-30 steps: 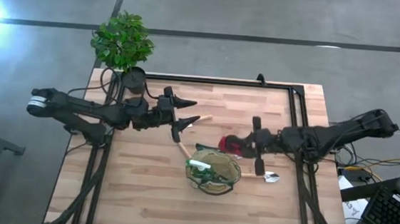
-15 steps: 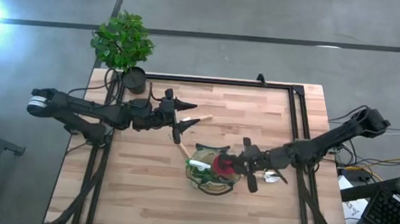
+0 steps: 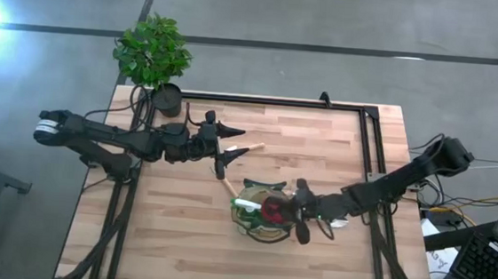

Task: Pick & Place Garden tools in Gardening bag
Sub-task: Put the gardening gloves into the gardening bag, then put the bottom trowel into the gardening bag

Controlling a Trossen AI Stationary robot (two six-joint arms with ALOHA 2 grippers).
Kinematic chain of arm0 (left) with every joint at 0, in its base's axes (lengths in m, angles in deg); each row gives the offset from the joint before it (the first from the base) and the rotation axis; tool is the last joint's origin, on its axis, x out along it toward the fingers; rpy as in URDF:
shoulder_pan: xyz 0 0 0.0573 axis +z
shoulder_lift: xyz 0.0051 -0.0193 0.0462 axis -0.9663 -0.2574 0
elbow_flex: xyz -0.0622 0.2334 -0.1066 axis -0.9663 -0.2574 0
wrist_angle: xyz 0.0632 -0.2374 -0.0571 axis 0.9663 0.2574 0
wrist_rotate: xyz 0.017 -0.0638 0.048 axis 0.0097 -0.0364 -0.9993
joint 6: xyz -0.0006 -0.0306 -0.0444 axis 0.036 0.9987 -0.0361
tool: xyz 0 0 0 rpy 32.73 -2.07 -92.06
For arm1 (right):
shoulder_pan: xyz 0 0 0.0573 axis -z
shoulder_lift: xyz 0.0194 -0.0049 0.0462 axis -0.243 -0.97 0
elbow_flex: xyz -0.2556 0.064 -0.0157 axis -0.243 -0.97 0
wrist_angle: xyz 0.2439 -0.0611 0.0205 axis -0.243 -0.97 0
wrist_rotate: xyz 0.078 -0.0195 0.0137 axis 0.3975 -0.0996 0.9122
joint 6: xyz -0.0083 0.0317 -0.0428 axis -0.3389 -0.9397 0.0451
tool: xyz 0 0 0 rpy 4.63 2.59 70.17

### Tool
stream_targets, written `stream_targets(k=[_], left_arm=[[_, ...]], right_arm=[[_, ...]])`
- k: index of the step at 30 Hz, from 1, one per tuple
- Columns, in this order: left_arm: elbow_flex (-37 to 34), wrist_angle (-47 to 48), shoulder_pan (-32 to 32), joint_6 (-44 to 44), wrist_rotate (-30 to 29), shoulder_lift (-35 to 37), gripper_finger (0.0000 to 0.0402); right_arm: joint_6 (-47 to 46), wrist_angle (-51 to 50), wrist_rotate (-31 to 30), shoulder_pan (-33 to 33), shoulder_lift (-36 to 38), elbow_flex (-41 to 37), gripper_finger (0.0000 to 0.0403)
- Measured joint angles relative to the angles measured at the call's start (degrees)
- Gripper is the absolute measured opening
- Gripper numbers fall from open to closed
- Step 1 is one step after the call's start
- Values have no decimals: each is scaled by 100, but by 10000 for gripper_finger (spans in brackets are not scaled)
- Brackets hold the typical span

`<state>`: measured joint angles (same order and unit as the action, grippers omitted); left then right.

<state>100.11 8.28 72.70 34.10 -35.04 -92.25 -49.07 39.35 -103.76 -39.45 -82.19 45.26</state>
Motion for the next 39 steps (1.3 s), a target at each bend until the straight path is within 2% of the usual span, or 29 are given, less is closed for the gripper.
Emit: stream_targets(k=[9, 13, 23, 28, 34, 39], left_arm=[[0, 0, 4, 0, -1, 0, 255], [0, -2, 4, -2, -1, -2, 255], [0, 28, 1, -2, -1, -2, 255], [0, 37, -3, -2, -1, -2, 255], [0, 35, -3, -2, -1, -4, 255], [0, 41, -3, -2, -1, -4, 255]], right_arm=[[-200, -165, 114, -26, -220, 2, 37], [-145, -201, 214, -24, -96, 2, 81], [-172, -1058, 279, -26, 650, 2, 181], [-169, -1210, 389, -26, 842, 2, 216], [-79, -1214, 404, -24, 587, 2, 254], [477, -1252, 361, -22, 653, 150, 264]])
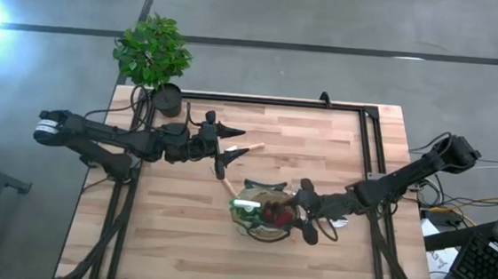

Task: Pick & Place Garden tools in Gardening bag
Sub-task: Put the bottom trowel into the gardening bag

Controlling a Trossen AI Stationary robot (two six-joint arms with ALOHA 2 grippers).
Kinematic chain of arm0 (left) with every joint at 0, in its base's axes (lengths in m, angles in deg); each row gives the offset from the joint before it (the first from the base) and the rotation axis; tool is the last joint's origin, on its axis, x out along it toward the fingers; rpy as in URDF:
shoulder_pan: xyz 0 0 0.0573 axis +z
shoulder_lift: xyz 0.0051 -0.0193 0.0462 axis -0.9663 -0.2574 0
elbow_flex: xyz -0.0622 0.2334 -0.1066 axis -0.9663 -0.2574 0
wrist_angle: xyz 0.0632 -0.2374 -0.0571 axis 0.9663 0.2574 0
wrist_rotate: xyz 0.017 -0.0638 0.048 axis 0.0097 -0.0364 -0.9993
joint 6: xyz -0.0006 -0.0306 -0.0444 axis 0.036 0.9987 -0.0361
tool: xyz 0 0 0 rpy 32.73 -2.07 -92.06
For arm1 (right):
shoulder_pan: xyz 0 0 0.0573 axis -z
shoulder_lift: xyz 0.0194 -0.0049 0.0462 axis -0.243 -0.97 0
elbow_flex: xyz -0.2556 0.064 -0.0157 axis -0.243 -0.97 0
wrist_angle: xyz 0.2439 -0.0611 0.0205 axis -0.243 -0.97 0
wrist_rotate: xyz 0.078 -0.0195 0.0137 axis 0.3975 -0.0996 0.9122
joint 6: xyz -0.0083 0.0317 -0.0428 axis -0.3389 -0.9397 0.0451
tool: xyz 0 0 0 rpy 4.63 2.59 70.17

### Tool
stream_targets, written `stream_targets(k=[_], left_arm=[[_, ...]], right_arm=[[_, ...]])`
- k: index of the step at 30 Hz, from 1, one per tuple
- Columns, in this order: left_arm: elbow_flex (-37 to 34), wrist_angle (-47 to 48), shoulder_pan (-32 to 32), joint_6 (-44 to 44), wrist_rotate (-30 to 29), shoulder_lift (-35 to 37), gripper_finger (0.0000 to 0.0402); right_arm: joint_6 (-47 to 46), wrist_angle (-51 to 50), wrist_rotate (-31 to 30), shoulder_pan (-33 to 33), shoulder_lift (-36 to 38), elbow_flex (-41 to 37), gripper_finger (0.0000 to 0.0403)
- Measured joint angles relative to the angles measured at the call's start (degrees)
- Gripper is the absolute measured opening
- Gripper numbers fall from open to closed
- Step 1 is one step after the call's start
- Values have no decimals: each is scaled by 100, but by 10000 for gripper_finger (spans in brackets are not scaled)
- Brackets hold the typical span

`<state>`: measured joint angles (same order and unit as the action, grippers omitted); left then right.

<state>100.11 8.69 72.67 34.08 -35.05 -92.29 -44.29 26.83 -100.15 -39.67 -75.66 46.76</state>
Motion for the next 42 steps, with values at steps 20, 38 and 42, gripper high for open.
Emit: stream_targets(k=[20, 38, 42], left_arm=[[0, 565, 7, 22, 0, 0, 255], [0, 589, 24, -172, 0, 0, 255], [0, 589, 31, -179, 0, 0, 255]], right_arm=[[-1521, -6357, 168, -411, 826, 2425, 209], [-3175, -6294, 769, -876, 332, 1044, 198], [-3095, -6191, 800, -876, -5, 1024, 195]])
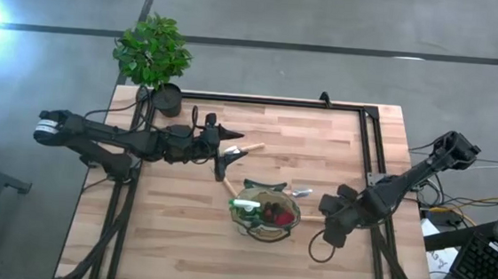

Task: Pick & Place Garden tools in Gardening bag
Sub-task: Put the bottom trowel into the gardening bag

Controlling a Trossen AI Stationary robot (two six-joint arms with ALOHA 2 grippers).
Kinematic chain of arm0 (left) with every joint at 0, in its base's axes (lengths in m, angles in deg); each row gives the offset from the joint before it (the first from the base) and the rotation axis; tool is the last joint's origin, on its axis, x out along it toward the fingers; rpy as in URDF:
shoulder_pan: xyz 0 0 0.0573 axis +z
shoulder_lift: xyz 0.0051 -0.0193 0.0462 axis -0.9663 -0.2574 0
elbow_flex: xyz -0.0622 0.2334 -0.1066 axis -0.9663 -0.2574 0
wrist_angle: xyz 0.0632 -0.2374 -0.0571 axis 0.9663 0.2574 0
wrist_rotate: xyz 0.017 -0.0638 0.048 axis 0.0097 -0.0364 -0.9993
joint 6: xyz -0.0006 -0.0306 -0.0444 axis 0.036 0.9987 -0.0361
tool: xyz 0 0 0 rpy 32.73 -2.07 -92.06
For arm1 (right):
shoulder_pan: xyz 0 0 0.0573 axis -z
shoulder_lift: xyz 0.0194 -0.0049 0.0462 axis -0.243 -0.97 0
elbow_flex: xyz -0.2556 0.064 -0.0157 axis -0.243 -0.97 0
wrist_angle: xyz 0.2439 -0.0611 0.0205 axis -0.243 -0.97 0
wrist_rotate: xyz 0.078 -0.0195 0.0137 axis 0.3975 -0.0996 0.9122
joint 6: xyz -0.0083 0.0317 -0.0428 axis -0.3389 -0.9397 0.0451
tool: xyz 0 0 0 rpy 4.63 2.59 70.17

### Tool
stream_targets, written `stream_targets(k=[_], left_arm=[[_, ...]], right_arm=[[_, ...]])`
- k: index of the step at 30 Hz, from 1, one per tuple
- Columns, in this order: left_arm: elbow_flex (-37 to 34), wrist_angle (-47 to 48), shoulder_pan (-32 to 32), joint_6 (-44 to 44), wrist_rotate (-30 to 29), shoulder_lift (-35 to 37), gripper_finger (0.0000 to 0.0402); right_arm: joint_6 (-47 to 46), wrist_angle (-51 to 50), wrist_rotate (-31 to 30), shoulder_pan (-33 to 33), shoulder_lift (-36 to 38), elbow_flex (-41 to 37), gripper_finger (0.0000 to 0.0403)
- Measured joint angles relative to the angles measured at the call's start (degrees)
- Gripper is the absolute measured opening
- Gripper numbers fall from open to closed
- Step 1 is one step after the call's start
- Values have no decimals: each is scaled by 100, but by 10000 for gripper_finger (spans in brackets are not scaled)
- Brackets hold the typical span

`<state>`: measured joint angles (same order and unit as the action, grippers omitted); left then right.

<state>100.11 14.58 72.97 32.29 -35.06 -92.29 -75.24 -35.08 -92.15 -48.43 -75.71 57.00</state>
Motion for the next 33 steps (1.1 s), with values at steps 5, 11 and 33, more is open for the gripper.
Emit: stream_targets(k=[5, 11, 33], left_arm=[[0, 19, 0, 0, 0, 0, 255], [0, 49, 1, 0, 0, 2, 255], [0, 129, 15, 4, 0, 2, 255]], right_arm=[[202, 80, -1, 0, -524, -1, 194], [649, 672, -2, 32, -1044, -2, 189], [1838, 1451, 126, 767, -1259, 173, 153]])
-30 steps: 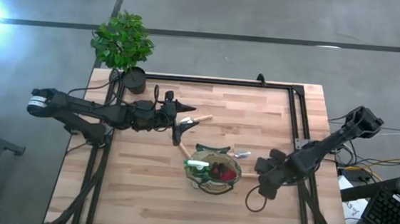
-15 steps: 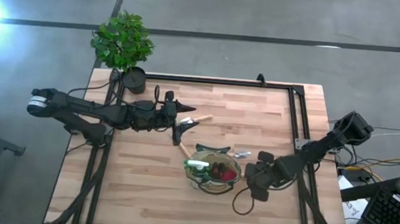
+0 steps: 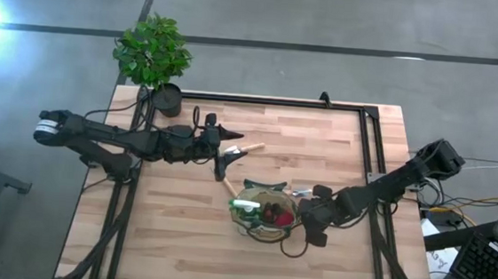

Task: Pick & Place Garden tools in Gardening bag
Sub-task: Put the bottom trowel into the gardening bag

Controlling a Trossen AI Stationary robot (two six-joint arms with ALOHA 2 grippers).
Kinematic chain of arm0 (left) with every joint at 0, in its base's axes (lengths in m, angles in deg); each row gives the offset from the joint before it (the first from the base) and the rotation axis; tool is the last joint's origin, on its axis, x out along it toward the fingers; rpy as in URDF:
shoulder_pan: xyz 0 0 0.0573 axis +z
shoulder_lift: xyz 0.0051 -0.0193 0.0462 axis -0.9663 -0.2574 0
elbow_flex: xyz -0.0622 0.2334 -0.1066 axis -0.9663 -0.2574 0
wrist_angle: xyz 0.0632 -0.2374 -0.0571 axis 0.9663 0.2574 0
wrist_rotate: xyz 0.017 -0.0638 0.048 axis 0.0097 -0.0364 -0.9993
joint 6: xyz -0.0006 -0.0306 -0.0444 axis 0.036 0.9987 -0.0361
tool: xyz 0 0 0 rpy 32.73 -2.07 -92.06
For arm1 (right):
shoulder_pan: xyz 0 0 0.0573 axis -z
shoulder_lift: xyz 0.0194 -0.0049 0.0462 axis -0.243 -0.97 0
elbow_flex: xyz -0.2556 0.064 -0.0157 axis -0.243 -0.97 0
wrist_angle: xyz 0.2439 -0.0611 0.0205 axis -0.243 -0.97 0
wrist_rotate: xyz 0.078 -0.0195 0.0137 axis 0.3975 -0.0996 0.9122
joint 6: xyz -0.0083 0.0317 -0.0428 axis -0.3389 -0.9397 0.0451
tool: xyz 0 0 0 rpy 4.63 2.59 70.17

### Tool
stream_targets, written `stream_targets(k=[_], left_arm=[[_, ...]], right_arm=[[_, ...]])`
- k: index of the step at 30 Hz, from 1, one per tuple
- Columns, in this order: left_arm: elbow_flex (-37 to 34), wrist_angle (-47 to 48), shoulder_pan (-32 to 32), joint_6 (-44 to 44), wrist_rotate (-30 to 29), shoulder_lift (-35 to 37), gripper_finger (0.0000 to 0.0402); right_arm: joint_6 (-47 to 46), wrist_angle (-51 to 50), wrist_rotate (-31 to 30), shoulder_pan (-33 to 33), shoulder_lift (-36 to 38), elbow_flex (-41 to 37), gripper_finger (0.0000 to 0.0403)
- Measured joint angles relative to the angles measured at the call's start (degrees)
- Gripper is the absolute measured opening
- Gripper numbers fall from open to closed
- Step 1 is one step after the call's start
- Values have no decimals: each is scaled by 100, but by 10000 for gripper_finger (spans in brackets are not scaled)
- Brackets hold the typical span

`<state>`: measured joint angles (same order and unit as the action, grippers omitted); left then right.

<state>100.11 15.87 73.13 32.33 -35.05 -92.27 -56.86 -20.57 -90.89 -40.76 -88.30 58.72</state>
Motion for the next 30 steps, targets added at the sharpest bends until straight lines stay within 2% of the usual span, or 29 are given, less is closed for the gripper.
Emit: stream_targets(k=[9, 19, 23, 28, 30], left_arm=[[0, 32, 0, 1, 0, 0, 255], [0, 127, 0, 26, 0, 0, 255], [0, 129, 0, 26, 0, 0, 255], [0, 127, 0, 26, 0, 0, 255], [0, 127, 0, 26, 0, 0, 255]], right_arm=[[128, 341, 134, 49, -174, -73, 153], [164, 473, 196, 125, -873, -62, 150], [168, 460, 206, 125, -946, -52, 120], [187, 418, 242, 127, -650, -91, 43], [162, 310, 259, 127, -470, -107, 43]])
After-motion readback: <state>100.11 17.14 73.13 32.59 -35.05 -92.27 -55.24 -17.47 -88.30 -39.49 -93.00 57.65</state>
